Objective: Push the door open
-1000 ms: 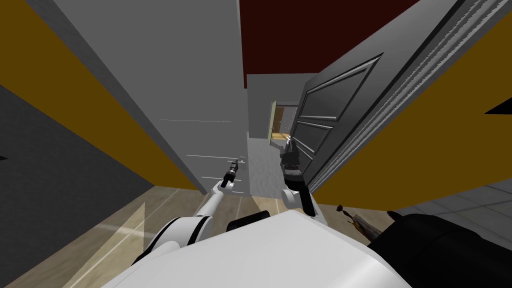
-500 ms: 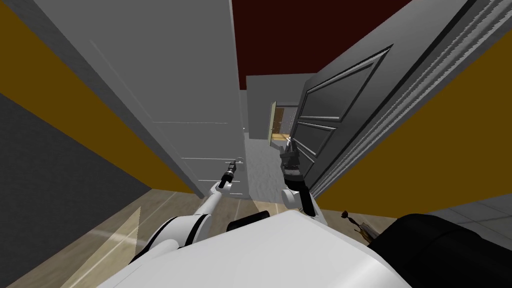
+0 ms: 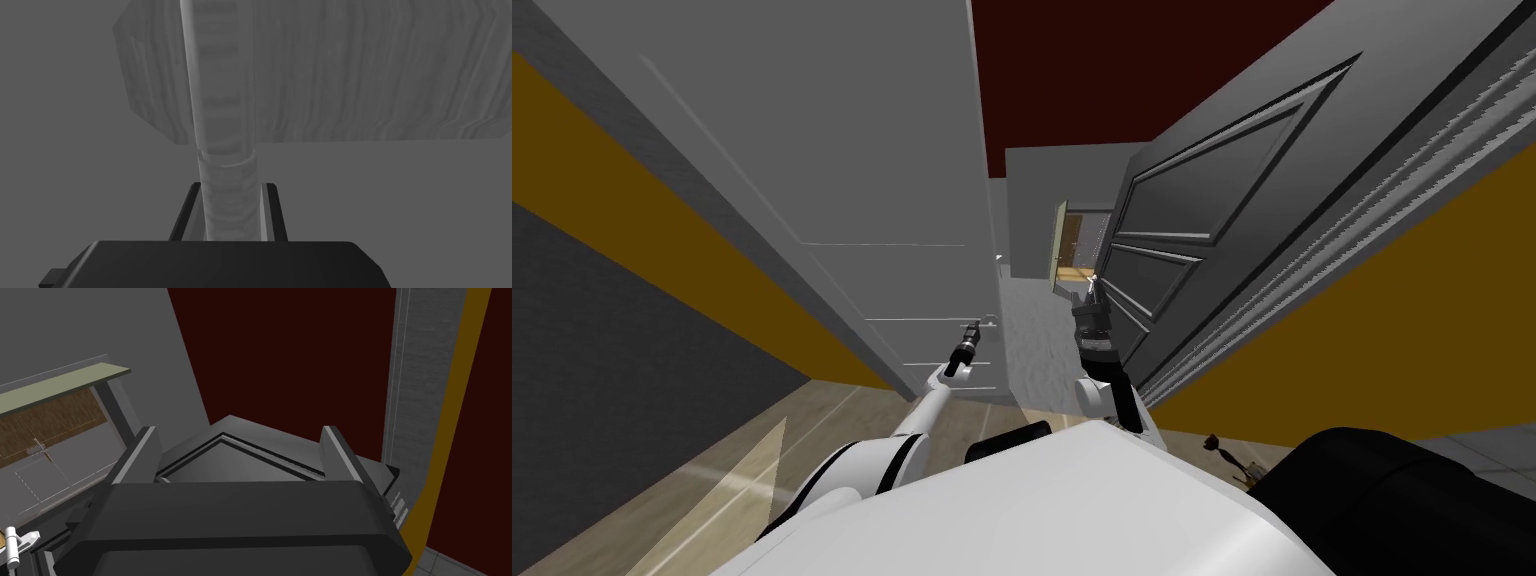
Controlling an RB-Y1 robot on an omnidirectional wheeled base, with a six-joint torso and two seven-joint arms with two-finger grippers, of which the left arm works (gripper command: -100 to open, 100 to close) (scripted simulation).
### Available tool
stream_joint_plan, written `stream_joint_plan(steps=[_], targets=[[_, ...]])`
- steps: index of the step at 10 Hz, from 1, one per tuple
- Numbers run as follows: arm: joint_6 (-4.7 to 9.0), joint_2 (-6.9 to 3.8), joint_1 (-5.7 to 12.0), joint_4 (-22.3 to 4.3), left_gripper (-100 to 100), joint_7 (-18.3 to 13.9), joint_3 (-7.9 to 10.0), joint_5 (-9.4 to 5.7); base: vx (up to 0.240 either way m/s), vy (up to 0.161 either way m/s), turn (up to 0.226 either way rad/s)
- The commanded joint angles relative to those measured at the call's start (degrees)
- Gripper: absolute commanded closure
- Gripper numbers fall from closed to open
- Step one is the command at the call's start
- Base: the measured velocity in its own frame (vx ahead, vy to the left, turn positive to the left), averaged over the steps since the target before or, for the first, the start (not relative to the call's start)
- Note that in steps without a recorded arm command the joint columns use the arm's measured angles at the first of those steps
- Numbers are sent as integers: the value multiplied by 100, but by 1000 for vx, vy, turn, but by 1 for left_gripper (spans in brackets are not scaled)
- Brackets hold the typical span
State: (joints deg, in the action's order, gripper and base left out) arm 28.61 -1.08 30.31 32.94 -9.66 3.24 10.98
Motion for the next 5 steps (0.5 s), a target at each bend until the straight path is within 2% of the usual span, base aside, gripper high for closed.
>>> stream_joint_plan(steps=[1, 5], targets=[[49, -149, 60, -49, 100, 75, 163, -68, 145, -112, 64], [22, -280, 37, -26, 100, 159, 356, -166, 147, -128, 54]])
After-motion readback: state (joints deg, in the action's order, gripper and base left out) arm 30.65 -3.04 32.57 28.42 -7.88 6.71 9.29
